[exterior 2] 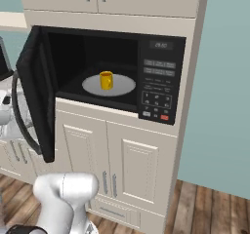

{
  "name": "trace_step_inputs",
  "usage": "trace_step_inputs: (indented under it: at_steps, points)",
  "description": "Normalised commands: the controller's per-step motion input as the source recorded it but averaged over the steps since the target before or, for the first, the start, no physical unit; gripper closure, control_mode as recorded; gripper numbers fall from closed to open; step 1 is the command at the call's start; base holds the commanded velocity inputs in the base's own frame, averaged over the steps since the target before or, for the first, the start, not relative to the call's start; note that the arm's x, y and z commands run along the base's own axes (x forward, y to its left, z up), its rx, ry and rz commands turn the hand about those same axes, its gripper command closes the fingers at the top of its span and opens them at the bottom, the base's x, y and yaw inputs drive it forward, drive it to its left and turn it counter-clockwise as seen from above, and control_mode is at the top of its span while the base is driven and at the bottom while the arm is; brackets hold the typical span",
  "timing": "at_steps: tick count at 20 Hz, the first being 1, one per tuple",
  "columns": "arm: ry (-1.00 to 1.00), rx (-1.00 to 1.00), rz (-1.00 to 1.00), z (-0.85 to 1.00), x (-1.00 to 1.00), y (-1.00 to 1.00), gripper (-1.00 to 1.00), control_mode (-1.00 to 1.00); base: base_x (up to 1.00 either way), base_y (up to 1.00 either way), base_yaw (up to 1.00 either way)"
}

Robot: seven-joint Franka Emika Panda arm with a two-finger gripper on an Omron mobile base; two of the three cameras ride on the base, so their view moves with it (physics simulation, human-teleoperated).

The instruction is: Place the microwavable item in the microwave. Then, close the microwave door and press the start button.

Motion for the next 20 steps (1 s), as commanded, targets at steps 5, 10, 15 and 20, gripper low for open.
trace_step_inputs:
  at_steps: [5,10,15,20]
  points:
    - [0.0,0.07,0.0,0.09,0.34,-0.9,-1.0,-1.0,0.0,0.0,0.0]
    - [0.0,0.07,0.0,0.01,0.44,-0.72,-1.0,-1.0,0.0,0.0,0.0]
    - [0.0,0.05,0.0,0.01,0.56,-0.46,-1.0,-1.0,0.0,0.0,0.0]
    - [0.0,0.04,0.0,0.17,0.56,-0.34,-1.0,-1.0,0.0,0.0,0.0]
